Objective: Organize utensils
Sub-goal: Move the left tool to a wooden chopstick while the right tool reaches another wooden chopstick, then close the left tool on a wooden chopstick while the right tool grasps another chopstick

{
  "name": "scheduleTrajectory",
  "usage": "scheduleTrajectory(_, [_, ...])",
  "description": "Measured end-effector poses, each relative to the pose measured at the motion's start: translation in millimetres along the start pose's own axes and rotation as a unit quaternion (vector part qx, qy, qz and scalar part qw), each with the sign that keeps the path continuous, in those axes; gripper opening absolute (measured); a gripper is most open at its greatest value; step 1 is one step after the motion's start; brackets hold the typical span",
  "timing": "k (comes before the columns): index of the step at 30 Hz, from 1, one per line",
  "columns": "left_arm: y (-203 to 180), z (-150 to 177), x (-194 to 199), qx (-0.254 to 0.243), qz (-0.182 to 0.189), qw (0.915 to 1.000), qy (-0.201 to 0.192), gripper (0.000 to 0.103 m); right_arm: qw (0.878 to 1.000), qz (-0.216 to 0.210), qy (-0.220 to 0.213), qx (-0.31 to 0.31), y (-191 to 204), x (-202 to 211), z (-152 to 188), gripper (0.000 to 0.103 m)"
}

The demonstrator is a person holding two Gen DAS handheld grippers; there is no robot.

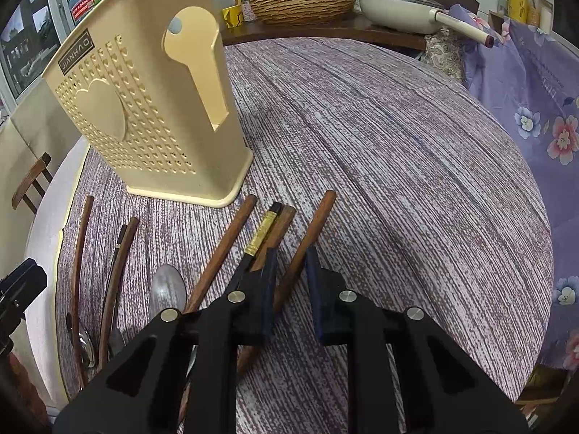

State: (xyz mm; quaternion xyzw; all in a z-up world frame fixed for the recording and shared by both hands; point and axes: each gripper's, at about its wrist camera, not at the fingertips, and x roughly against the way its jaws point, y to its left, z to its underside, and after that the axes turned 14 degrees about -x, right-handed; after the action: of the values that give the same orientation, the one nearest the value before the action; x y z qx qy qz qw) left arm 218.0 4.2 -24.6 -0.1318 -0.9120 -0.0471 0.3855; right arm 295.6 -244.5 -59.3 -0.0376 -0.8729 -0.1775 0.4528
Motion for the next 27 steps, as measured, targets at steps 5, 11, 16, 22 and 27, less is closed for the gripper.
scheduleTrajectory(5, [-12,-13,-16,-0.003,0.029,0.9994,0.018,0.064,1.000,-0.009,0.006,-0.006,-1,-6,-10,0.017])
scheduleTrajectory(11, [-27,-26,-39,-0.026,0.025,0.9980,0.051,0.045,0.999,-0.027,0.020,-0.032,-8,-14,-25,0.013])
scheduleTrajectory(16, [-29,-29,-49,-0.029,0.023,0.9970,0.068,0.030,0.998,-0.039,0.022,-0.046,-12,-17,-28,0.012])
scheduleTrajectory(22, [-26,-30,-52,-0.023,0.018,0.9970,0.072,0.011,0.997,-0.053,0.025,-0.057,-17,-19,-33,0.012])
scheduleTrajectory(27, [-26,-32,-49,-0.019,0.023,0.9975,0.064,0.010,0.995,-0.072,0.024,-0.069,-23,-18,-34,0.011])
